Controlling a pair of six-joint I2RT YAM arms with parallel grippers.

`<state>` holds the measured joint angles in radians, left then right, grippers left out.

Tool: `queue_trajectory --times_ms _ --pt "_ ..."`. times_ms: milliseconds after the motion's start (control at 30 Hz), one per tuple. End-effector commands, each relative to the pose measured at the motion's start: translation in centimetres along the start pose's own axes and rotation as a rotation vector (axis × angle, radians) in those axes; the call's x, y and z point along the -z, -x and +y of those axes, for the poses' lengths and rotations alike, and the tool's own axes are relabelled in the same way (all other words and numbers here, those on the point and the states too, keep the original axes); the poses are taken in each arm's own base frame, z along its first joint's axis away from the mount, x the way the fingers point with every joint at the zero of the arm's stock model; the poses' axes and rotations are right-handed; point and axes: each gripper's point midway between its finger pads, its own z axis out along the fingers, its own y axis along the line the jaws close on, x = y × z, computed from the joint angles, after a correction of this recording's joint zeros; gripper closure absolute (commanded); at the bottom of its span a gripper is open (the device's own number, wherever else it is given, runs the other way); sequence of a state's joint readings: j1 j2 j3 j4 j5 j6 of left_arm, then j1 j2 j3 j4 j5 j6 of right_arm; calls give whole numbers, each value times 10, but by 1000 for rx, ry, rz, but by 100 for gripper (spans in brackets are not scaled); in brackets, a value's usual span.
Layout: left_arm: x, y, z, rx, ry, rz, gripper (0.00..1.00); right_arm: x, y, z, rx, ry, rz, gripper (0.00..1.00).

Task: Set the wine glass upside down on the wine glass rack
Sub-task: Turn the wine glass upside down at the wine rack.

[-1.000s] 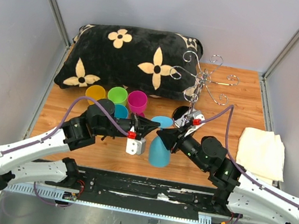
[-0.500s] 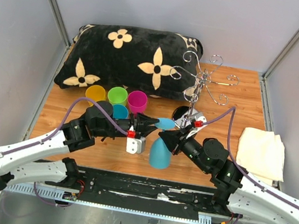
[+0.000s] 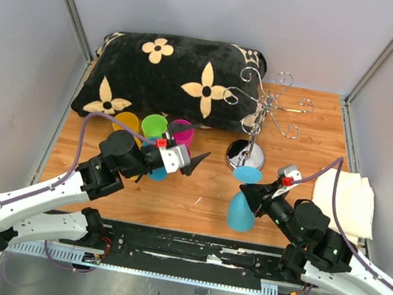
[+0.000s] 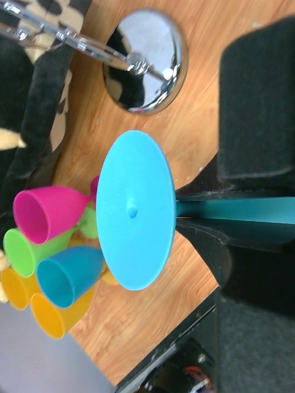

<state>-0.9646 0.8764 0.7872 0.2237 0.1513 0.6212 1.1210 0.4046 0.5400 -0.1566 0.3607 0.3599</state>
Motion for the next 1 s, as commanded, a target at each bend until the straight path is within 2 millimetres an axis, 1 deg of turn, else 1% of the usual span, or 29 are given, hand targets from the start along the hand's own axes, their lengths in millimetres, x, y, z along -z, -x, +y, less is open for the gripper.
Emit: queue_trajectory --times_ms 0,67,100,133,200,267,367,433,533,633,733,800,967 --pt "0 29 54 234 259 -33 24 18 -31 -37 138 -108 92 99" --pt "-2 28 64 328 314 3 22 25 -32 -38 157 -85 85 99" --pt "-4 24 69 354 337 35 22 28 -30 -38 163 -72 68 99" --pt "-7 27 75 407 361 49 22 31 -27 -37 168 -55 43 99" --pt "-15 24 78 461 376 96 22 36 -16 -36 175 -33 -20 99" --pt "-23 25 77 497 362 121 20 44 -1 -35 183 -12 -99 99" --pt "-35 26 77 545 352 142 15 51 17 -36 227 0 -190 99" --pt "-42 24 82 580 360 162 12 53 25 -36 265 0 -206 99" --pt "-52 7 97 692 360 198 12 54 34 -34 325 6 -226 99" --pt "-56 -6 109 811 336 181 12 56 43 -35 387 -1 -260 99" --pt "-58 -22 118 853 356 192 12 60 53 -40 418 -28 -288 99" --pt "-60 -31 117 864 343 206 13 62 60 -41 437 -40 -306 99" --pt "-70 -45 108 910 278 216 16 71 78 -42 500 -48 -358 99"
